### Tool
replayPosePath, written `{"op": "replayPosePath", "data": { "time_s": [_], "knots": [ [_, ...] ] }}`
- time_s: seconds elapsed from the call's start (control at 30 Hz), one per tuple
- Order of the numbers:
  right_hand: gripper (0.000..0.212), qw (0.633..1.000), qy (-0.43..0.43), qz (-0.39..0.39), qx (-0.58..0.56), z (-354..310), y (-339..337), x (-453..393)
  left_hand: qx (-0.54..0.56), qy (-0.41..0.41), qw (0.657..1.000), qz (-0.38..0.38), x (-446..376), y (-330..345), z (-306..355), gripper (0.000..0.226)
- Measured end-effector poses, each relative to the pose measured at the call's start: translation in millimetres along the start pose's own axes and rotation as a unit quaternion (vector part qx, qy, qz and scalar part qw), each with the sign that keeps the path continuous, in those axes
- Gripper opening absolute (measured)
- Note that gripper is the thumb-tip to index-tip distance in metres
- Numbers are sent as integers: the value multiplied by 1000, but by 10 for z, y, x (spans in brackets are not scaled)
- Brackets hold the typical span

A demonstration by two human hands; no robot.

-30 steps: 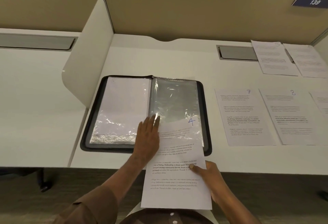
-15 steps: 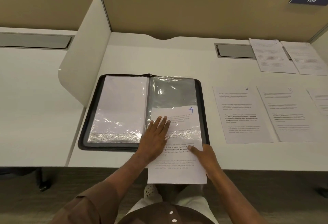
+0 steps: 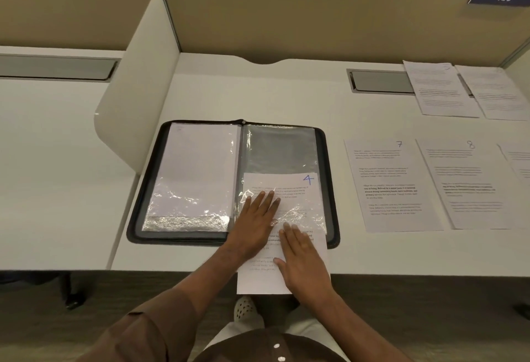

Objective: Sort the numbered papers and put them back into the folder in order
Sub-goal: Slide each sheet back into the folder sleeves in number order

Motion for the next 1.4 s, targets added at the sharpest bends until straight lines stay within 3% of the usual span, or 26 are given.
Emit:
{"op": "replayPosePath", "data": {
  "time_s": [0.17, 0.3, 0.47, 0.57, 0.97, 1.2, 1.4],
  "knots": [
    [61, 996, 22, -87, -29, 11, 104, -325, 3, 8, 1000, -27, 21, -38, 11, 65],
    [71, 995, 34, -77, -57, 77, 190, -622, 8, 37, 999, 7, 41, -215, -70, 74],
    [73, 996, 15, -52, -71, 5, 134, -512, -6, -141, 988, 61, 63, -327, -644, 73],
    [71, 994, -27, -62, -87, -132, 173, -216, -8, -189, 980, 52, 130, -272, -919, 75],
    [69, 997, -16, -62, -39, 2, 314, -881, -37, -189, 979, 62, 202, -131, -1012, 69],
    [59, 996, -65, -22, -63, -54, 299, -464, -32, -191, 979, 63, 207, -138, -1013, 69],
    [61, 997, -41, -32, -56, 7, 296, -800, -27, -192, 979, 63, 207, -150, -1009, 68]
  ]
}}
Point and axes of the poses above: each hand's wrist, its own x-axis away from the middle knuckle, its own y-axis out of the palm, z = x × y, the point moved 5 cm from there along -x, towards the middle knuckle, and after that the axes turned 6 degrees about y, right-handed, at the moved point
